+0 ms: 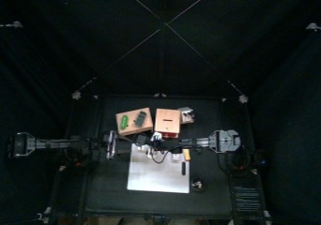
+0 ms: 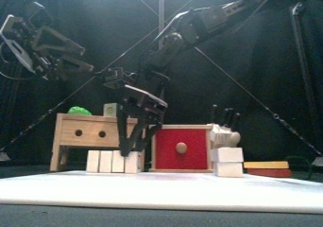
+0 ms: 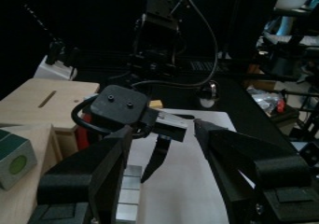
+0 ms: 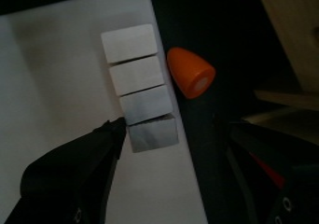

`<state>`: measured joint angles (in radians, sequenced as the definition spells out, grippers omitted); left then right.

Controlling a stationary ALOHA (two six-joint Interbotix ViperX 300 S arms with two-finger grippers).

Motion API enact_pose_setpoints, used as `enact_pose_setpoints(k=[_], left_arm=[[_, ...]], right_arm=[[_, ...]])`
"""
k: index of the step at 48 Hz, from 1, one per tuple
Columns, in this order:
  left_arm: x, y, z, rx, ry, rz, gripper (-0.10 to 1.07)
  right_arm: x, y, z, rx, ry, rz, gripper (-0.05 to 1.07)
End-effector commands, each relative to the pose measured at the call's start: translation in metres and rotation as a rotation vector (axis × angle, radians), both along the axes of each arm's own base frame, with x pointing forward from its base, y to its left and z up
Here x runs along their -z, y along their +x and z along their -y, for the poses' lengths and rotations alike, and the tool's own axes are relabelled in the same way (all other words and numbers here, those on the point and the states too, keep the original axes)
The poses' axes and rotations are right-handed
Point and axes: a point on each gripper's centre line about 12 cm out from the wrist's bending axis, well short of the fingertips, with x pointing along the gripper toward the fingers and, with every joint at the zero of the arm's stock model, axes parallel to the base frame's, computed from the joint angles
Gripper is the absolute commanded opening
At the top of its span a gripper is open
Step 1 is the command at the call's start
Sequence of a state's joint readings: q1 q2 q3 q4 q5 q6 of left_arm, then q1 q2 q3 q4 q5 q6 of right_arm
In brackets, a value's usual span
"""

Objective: Grab white sushi roll

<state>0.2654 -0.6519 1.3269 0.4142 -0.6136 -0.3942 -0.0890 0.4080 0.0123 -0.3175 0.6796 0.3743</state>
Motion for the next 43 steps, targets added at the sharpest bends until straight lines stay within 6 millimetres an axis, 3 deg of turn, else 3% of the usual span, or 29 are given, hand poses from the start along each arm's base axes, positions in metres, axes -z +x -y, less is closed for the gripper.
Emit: enact_pose_setpoints(k=[1,8,15,32,35,40,43], left_arm=[[-0.005,0.001,-0.001,-0.002,0.009,0.016,0.91],[-0.010,-0.013,0.004,0.008,0.043,0.056,0.91],[-0.006,-0.031,-0.009,-0.099,0.006,0.078,0.91],[-0.005,-0.032,-0.013,-0.126,0.004,0.074,0.91],[-0.005,-0.032,-0.013,-0.127,0.004,0.076,0.91],[-0.005,-0.032,-0.013,-0.126,0.004,0.076,0.91],[-0.005,-0.032,-0.013,-0.126,0.005,0.077,0.91]], right_arm=[[-0.026,0.006,0.003,-0.002,-0.013,0.062,1.03],[-0.016,0.010,0.005,0.000,-0.014,0.047,1.02],[-0.010,0.010,0.001,-0.004,-0.003,0.039,1.03],[0.013,0.011,-0.001,-0.006,0.004,-0.004,1.01],[0.012,0.011,-0.001,-0.006,0.004,-0.004,0.96],[0.014,0.009,-0.001,-0.001,0.006,-0.015,0.79],[0.005,0.007,-0.007,-0.006,0.006,-0.014,0.74]])
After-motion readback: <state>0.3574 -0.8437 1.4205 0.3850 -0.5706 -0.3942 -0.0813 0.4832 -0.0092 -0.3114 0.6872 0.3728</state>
